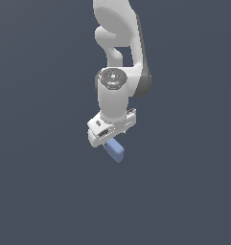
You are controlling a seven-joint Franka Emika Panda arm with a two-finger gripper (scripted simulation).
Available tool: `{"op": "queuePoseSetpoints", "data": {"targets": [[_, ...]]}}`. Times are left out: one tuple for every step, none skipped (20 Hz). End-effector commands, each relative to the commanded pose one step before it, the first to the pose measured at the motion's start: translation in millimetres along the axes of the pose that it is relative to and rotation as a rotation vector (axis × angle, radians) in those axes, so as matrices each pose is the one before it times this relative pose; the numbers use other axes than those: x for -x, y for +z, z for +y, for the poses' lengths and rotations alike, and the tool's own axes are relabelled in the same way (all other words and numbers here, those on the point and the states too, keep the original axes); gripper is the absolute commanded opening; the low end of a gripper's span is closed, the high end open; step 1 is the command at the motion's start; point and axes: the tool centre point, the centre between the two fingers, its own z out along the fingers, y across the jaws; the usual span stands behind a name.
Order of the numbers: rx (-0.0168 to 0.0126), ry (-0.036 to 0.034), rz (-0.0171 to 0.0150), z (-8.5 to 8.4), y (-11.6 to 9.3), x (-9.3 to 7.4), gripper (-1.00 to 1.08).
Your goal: Pick up the object and move it to a goal position.
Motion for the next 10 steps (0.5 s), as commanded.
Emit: {"op": "queuePoseSetpoints", "data": {"targets": [[-0.00033, -0.04831, 0.00129, 1.81, 1.34, -0.57, 1.00], [-0.00013, -0.01537, 0.00041, 0.62, 0.45, -0.12, 1.00], [-0.00012, -0.01404, 0.00038, 0.56, 0.41, -0.11, 1.00], [-0.00010, -0.01267, 0.00036, 0.53, 0.37, -0.07, 1.00], [-0.00009, -0.01136, 0.00033, 0.46, 0.33, -0.07, 1.00], [-0.00008, -0.01003, 0.00029, 0.40, 0.29, -0.06, 1.00], [-0.00007, -0.00868, 0.00026, 0.36, 0.25, -0.04, 1.00], [-0.00006, -0.00734, 0.00022, 0.30, 0.21, -0.03, 1.00], [-0.00004, -0.00602, 0.00018, 0.24, 0.17, -0.03, 1.00], [-0.00003, -0.00468, 0.00014, 0.19, 0.13, -0.02, 1.00]]}}
